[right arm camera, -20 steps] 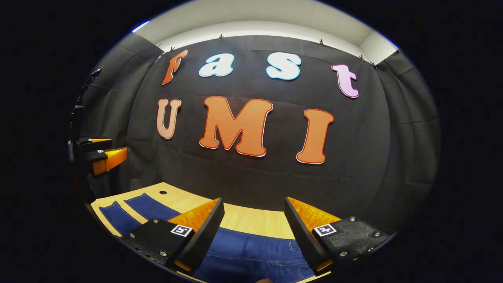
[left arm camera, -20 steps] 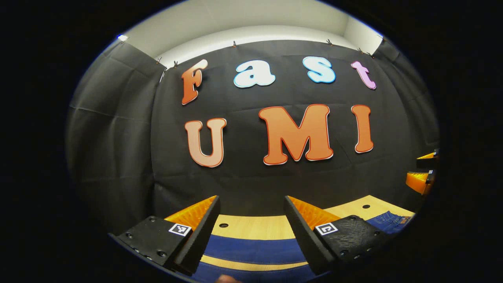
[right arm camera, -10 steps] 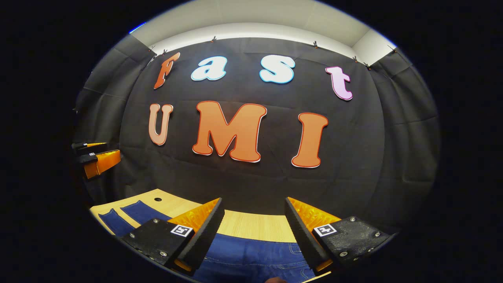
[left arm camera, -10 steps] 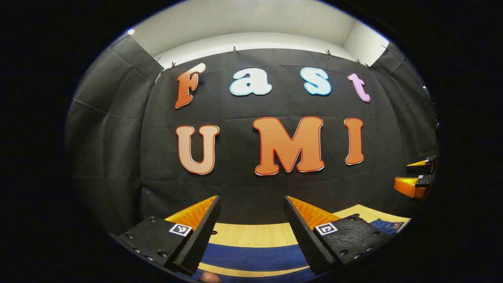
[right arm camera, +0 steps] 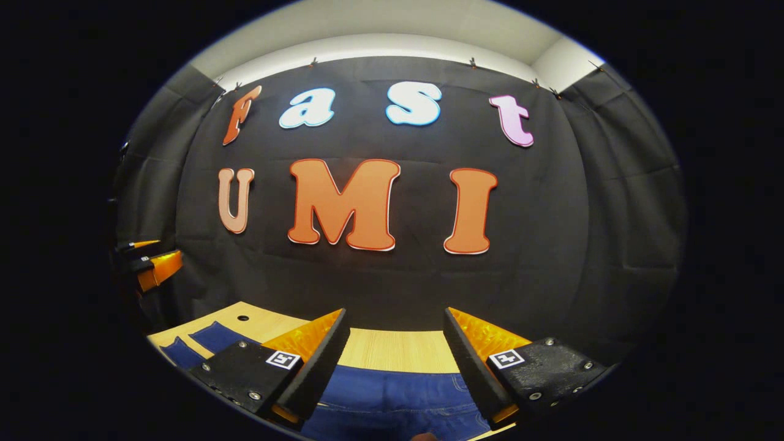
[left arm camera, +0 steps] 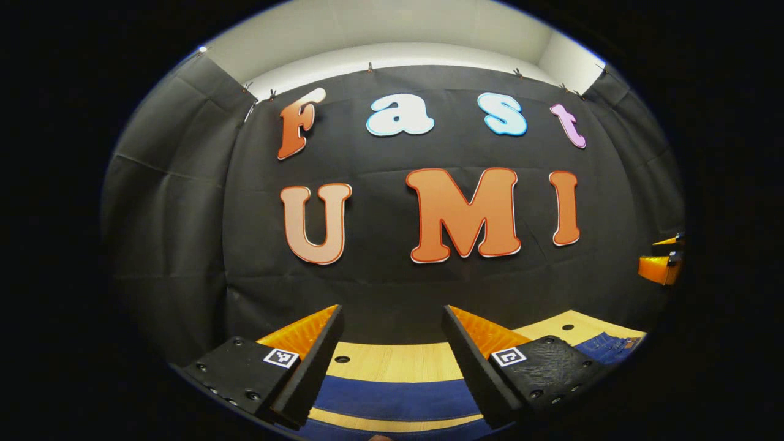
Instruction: Grasp the waist and the cuffs of the jeans and fold them to make the two legs overlap; first hold the waist and fold one-third of the jeans toward the cuffs, then hold the cuffs and fold the remaining one-third in the same direction to finish folding.
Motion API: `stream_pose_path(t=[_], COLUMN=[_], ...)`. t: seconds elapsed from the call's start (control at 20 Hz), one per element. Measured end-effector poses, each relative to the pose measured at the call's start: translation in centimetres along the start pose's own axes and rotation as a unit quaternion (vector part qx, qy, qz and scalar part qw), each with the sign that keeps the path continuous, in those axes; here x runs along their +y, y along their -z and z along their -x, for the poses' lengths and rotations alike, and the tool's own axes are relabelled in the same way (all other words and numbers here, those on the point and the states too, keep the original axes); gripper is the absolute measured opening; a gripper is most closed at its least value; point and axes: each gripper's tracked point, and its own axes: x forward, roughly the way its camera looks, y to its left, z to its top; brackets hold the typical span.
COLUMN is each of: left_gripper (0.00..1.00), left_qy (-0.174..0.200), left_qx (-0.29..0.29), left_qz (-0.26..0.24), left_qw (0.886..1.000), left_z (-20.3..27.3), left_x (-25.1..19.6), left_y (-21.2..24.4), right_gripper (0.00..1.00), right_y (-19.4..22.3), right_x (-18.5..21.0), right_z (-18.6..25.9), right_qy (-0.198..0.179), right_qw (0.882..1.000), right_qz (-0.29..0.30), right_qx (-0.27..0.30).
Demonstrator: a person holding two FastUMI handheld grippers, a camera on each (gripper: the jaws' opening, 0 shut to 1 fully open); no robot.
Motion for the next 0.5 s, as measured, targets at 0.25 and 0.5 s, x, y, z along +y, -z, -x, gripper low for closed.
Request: stream_pose_path(t=[0.25,0.5], left_gripper=[0.98,0.99], left_qy=[-0.004,-0.019], left_qx=[0.027,0.089], left_qz=[-0.001,0.019], left_qw=[1.000,0.996], left_z=[-0.4,-0.1], left_x=[1.7,4.5], left_y=[1.7,5.7], right_gripper=[0.96,0.96], right_y=[0.8,5.0], right_x=[-2.6,-3.3], right_z=[-0.7,-1.6], right_qy=[0.032,0.021], right_qw=[0.999,0.997], right_qz=[0.022,-0.001], right_qx=[0.011,0.079])
